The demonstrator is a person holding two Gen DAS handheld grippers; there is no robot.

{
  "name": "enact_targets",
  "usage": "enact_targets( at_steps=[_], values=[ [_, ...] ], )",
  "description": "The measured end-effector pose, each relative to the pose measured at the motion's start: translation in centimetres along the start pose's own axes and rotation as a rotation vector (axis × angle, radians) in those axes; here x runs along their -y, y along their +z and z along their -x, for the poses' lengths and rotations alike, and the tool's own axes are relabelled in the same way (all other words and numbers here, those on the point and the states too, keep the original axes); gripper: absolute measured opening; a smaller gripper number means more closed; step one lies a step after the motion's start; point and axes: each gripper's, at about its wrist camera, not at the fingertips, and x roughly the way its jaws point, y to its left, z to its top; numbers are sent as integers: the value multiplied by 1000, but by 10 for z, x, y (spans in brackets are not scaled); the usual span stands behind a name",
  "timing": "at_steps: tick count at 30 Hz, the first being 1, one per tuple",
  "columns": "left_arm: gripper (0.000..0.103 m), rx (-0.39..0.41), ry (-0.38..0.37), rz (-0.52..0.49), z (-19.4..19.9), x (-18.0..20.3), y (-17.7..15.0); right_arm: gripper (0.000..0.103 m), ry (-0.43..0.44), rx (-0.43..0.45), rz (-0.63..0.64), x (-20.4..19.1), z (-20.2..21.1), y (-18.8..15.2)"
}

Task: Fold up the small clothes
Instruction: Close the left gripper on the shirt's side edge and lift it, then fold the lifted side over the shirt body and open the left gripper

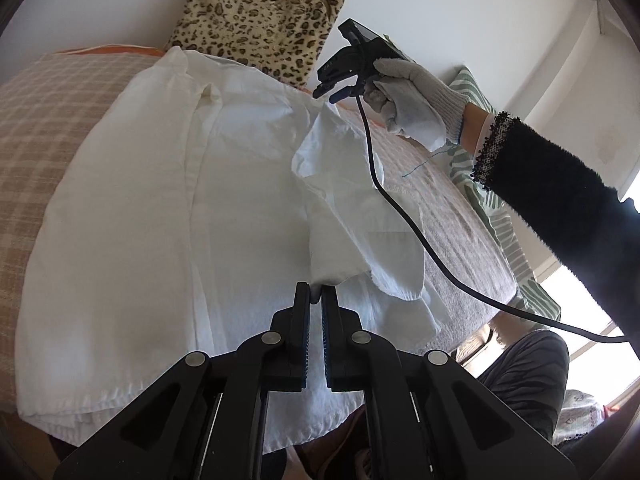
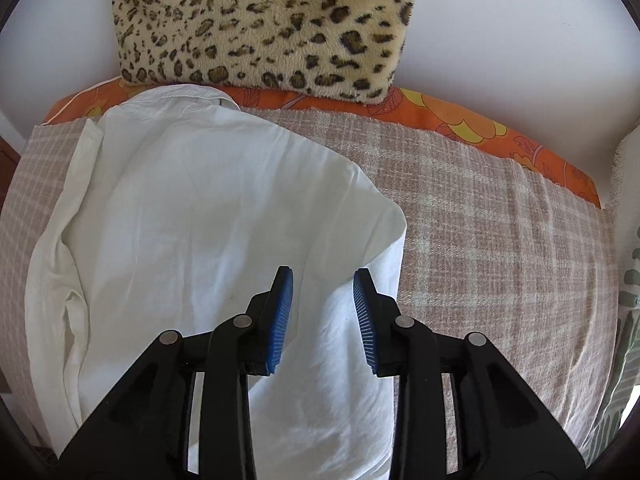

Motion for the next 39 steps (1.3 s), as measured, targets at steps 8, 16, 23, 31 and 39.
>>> enact_targets(
  at_steps=[8,16,23,31,39],
  values=[
    [33,15,-27,24,23,-11,12,48,121,124,-174,59,72,-70],
    [47,-74,-142,118,-9,-2,31,49,219,108,-343,94,57,-142],
    [0,-139,-164,121,-48,5,40,49,245,131,-317,84,55,-147],
    [12,-57,-32,157,-14,-16,41,49,284,89,-347,92,38,-146],
    [29,-24,14,-5,0,35,25,49,368,-2,-403,97,8,-160]
  ],
)
